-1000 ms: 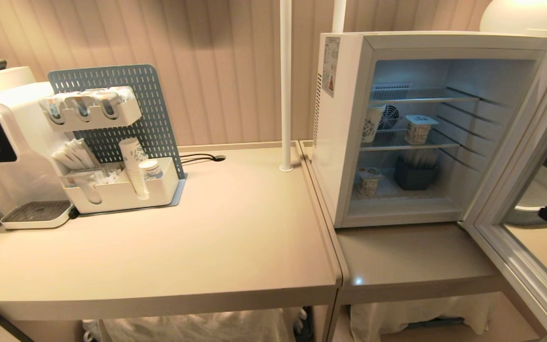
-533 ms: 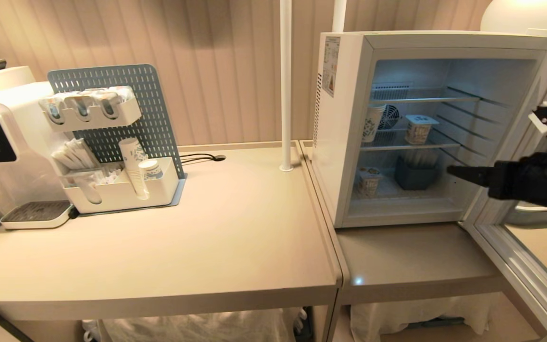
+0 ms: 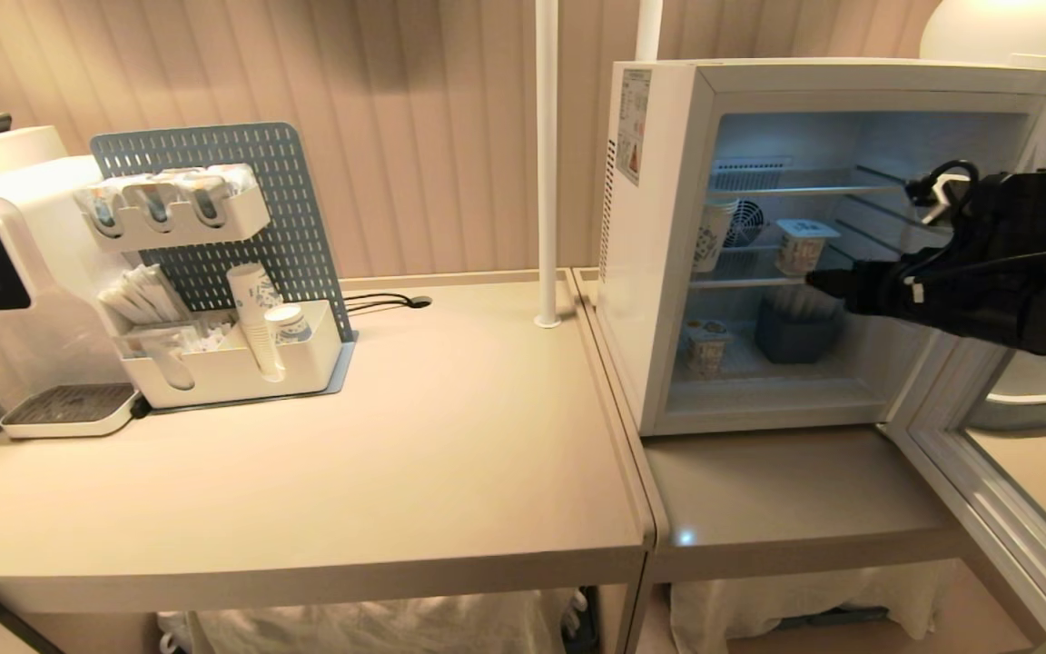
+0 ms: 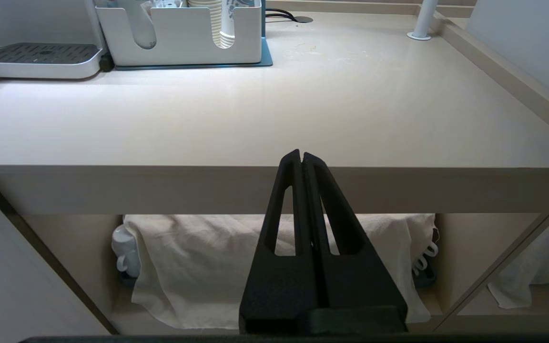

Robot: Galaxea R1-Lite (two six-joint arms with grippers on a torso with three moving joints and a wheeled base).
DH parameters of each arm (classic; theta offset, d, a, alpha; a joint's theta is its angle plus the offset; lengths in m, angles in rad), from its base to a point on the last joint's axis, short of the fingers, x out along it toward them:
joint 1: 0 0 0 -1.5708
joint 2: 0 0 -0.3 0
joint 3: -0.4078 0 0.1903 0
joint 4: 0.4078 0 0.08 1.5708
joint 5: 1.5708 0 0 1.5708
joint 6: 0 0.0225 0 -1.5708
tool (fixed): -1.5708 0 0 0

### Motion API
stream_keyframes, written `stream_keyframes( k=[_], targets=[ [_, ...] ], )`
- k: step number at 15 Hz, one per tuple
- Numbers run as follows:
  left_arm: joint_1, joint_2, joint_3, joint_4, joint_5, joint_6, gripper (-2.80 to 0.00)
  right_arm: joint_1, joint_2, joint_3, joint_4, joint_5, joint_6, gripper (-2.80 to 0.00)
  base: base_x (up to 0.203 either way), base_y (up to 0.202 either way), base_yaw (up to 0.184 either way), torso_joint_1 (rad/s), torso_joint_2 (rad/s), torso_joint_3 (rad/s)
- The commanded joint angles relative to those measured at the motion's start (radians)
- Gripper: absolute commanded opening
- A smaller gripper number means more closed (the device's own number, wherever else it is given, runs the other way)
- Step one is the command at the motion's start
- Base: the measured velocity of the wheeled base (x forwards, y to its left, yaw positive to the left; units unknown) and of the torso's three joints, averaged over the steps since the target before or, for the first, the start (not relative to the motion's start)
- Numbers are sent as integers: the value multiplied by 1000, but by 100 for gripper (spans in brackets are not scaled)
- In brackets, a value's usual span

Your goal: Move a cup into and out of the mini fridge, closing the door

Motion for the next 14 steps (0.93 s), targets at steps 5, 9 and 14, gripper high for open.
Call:
stream_keyframes(
  k=[5,9,14],
  targets=[
    [0,1,3,-1,0,-1,-280,-3,230,-207,-28,-36,-1,0,0,0,0,0,0,0],
    [0,1,3,1,0,-6,-280,-8,326,-365,34,-38,-5,0,0,0,0,0,0,0],
    [0,1,3,1,0,-9,-280,-37,429,-538,105,-64,-21,0,0,0,0,0,0,0]
  ],
)
